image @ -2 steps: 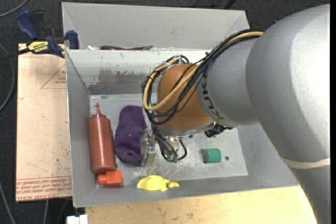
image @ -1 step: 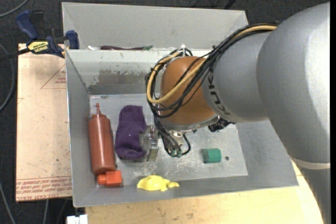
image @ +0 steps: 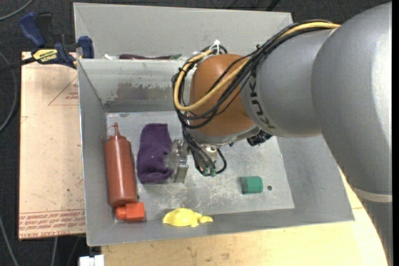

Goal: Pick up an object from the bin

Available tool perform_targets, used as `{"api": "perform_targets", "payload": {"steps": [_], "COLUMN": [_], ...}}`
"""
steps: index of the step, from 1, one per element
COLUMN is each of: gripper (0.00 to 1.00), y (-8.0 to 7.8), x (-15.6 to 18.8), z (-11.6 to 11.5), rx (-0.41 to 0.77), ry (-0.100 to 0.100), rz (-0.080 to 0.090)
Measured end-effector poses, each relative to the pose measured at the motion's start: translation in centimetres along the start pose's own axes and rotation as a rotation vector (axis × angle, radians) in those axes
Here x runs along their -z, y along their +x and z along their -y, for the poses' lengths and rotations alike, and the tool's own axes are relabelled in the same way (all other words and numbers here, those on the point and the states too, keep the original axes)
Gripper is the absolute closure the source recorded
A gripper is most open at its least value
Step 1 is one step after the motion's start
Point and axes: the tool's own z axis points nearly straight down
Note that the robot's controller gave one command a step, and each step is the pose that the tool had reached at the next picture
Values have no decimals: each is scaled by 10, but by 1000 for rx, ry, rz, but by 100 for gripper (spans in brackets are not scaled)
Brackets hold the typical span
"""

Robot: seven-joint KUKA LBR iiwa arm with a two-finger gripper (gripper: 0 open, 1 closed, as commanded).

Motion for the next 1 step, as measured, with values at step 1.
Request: {"api": "perform_targets", "payload": {"steps": [1], "gripper": [100], "y": [-19], "x": [129], "z": [8], "rx": [123], "ry": [-1], "rz": [0]}}
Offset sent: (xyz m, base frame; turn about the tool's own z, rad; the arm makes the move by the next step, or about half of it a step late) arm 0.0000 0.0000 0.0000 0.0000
